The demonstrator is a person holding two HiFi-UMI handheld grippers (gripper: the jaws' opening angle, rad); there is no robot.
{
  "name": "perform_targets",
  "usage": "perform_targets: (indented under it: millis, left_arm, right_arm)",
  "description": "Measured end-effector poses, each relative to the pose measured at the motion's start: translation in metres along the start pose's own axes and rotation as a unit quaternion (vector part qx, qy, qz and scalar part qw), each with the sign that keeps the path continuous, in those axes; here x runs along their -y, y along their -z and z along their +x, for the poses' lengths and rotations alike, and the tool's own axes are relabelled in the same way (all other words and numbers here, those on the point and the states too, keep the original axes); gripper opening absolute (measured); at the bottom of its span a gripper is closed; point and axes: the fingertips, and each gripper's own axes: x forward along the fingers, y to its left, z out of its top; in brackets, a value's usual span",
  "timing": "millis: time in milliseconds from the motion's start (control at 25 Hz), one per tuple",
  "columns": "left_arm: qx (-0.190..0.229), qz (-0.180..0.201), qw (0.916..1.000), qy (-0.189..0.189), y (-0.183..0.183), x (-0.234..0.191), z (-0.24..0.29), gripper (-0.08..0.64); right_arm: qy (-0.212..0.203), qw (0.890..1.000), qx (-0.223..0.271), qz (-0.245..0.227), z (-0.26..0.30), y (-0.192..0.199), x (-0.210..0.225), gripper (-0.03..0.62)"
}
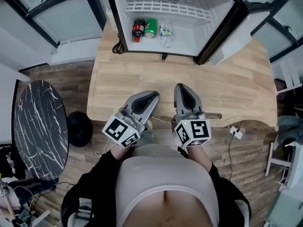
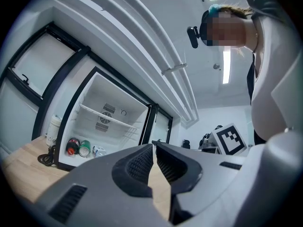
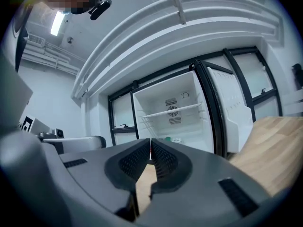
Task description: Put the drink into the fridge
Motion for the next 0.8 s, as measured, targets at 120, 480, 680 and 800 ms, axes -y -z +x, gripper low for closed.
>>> perform_targets:
  millis: [120, 480, 680, 800]
  left_arm:
    - [0.003, -0.001, 1.0000, -0.005, 0.006, 0.027, -0.009, 0.029]
    - [0.015, 0.010, 0.9995, -0.026, 0.016, 0.101, -0.043, 0.029]
    - [0.018, 0.013, 0.9992, -0.034, 0.024, 0.141, -0.062, 0.029]
    - [0.016, 0.011, 0.9991, -0.037, 0.031, 0.166, -0.070, 0.029]
  right_arm:
    - [-0.011, 1.000, -0.003, 0.000, -0.029, 0.003, -0.006, 0.031]
    - [-0.041, 0.999, -0.006, -0.006, -0.119, 0.003, -0.027, 0.031]
    - [-0.050, 0.999, -0.011, -0.002, -0.166, 0.009, -0.035, 0.031]
    - [-0.053, 0.998, -0.017, 0.002, -0.190, 0.013, -0.037, 0.031]
